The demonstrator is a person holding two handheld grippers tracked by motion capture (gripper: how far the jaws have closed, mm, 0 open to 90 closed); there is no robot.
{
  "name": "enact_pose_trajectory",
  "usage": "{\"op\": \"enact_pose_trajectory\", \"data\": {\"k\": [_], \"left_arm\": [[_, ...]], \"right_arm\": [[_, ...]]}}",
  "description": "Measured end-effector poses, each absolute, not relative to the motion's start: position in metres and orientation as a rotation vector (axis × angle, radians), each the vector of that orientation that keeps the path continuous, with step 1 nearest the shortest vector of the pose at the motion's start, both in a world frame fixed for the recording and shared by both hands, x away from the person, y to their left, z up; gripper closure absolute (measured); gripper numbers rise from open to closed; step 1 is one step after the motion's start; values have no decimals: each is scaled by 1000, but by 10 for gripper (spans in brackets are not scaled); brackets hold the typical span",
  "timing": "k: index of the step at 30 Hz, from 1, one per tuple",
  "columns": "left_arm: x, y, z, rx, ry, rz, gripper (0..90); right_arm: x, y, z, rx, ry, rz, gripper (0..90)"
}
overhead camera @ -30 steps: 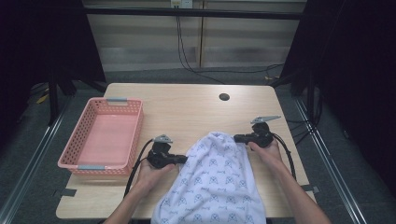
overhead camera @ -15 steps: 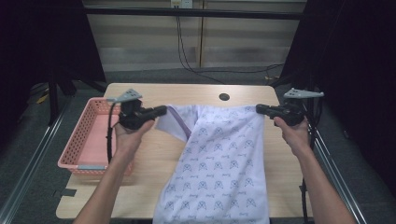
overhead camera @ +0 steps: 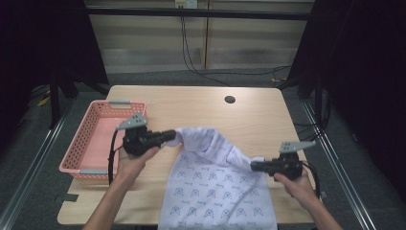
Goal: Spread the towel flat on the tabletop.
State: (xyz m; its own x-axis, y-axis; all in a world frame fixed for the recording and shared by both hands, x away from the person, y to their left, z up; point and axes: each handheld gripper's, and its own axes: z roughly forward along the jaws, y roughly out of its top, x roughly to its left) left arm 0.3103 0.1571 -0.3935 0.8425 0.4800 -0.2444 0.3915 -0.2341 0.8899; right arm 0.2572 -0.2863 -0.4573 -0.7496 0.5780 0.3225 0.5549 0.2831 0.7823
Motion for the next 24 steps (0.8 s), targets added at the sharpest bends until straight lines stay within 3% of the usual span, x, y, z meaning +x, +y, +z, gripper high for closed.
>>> {"op": "enact_pose_trajectory", "data": {"k": [3,7,10,13,17,20,21,22,23,24], "left_arm": [[285,155,-424,1956,628,-29,860],[279,158,-446,1985,671,-55,722],[291,158,-442,1908,706,-37,595],[307,154,-441,1884,754,-17,565],[326,132,-460,1940,807,-35,488],[330,121,-471,1973,805,-72,462],[330,115,-477,2008,794,-87,482],[327,110,-483,2082,789,-61,551],[325,110,-484,2097,771,-53,685],[325,110,-484,2097,771,-53,836]], "right_arm": [[237,-285,-477,1115,2609,1378,792],[238,-292,-471,1123,2551,1360,641],[258,-290,-460,1125,2468,1396,638],[293,-280,-457,1133,2421,1391,634],[331,-256,-463,1142,2432,1374,564],[344,-242,-469,1150,2454,1419,526],[352,-227,-474,1146,2481,1418,503],[354,-221,-476,1150,2493,1408,546],[354,-217,-477,1129,2517,1409,683],[354,-217,-477,1129,2517,1409,683]]}}
